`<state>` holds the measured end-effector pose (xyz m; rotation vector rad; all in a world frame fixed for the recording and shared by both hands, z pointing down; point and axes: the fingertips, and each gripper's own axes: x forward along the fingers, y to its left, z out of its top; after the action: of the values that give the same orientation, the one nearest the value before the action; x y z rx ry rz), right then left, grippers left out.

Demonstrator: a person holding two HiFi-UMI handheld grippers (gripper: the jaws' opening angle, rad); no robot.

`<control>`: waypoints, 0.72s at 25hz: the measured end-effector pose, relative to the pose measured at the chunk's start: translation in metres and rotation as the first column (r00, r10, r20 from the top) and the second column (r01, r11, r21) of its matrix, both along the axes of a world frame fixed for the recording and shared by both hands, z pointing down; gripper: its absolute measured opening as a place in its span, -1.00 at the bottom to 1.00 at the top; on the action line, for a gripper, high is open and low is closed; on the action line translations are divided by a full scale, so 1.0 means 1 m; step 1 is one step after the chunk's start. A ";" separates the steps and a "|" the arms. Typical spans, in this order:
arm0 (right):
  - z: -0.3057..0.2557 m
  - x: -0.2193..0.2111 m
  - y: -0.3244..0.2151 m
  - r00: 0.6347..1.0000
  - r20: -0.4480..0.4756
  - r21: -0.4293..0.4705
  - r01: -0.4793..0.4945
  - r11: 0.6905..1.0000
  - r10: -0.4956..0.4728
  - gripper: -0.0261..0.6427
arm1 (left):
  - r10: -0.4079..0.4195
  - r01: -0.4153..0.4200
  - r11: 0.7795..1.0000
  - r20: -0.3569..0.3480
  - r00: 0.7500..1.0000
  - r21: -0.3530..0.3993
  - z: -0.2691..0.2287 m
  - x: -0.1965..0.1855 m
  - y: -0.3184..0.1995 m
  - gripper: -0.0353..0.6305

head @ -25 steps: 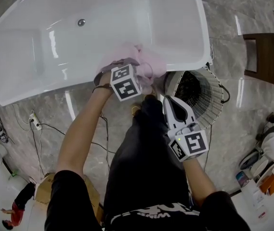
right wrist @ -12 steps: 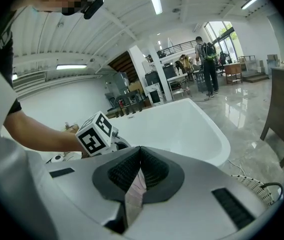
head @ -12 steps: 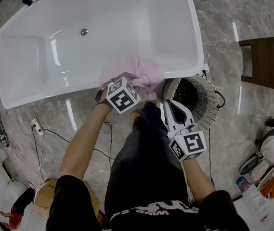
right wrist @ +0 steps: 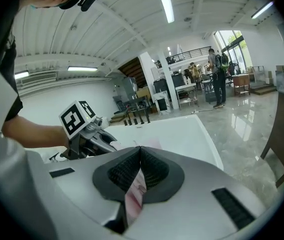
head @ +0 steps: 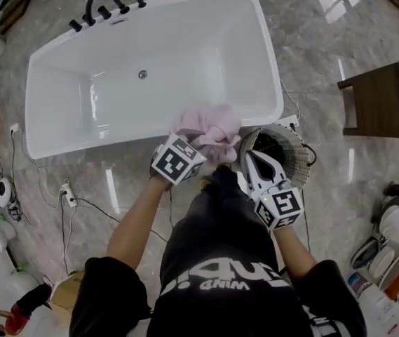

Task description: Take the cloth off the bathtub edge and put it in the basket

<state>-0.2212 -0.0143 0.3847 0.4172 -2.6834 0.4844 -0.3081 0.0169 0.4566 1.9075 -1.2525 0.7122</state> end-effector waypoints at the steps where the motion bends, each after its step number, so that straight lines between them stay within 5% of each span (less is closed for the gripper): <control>1: -0.013 0.002 0.002 1.000 0.007 0.010 0.004 1.000 -0.004 -0.88 | -0.018 0.018 1.000 -0.014 1.000 0.010 -0.016 0.004 0.004 -0.66; 8: -0.078 0.016 0.022 0.998 0.068 0.064 0.013 0.998 -0.017 -0.89 | -0.098 0.103 0.992 -0.083 0.992 0.068 -0.094 0.040 0.048 -0.66; 18: -0.104 0.026 0.063 0.995 0.082 0.128 0.037 0.991 -0.048 -0.89 | -0.198 0.221 0.965 -0.162 0.967 0.141 -0.137 0.057 0.100 -0.66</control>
<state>-0.1953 0.0490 0.2807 0.3823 -2.8091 0.3276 -0.2511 0.1173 0.3201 1.8779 -1.4255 0.3643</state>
